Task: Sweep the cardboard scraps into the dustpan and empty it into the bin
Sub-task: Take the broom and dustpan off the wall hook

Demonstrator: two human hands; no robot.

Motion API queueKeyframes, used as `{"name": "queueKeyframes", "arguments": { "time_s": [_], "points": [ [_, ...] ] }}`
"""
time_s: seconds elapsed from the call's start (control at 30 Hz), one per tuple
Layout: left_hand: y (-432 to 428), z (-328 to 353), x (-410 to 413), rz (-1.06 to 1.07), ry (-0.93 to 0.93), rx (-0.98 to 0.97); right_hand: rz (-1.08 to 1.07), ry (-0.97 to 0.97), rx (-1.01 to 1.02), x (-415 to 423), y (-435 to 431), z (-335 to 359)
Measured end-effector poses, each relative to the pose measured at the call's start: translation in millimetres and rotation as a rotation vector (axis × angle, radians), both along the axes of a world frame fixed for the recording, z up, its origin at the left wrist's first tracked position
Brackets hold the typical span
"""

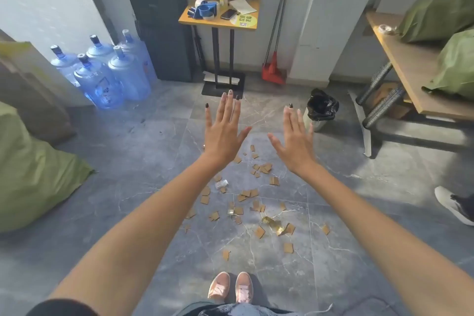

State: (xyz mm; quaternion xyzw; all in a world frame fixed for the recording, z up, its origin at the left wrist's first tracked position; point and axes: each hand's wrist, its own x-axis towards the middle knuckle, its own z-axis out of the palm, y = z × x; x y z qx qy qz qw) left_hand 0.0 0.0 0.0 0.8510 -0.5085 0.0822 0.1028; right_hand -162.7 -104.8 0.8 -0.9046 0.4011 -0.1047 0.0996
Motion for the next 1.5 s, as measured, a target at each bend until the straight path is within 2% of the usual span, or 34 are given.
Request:
{"name": "queueKeyframes", "arguments": {
  "time_s": [0.33,0.87,1.17,1.5],
  "points": [
    [-35.7,16.2,30.5,0.006,-0.066,-0.033,0.012,-0.033,-0.048,36.2,-36.7,10.8],
    [-127.8,27.1,172.3,-0.124,-0.117,-0.100,-0.091,0.001,-0.115,160.4,-111.9,18.1],
    [-159.7,34.9,223.8,-0.144,-0.066,-0.131,-0.113,0.012,-0.115,206.9,-139.4,23.7],
    [-259.8,32.7,280.1,-0.120,-0.058,-0.160,-0.121,0.059,-0.106,254.6,-245.2,15.0]
  ]
}}
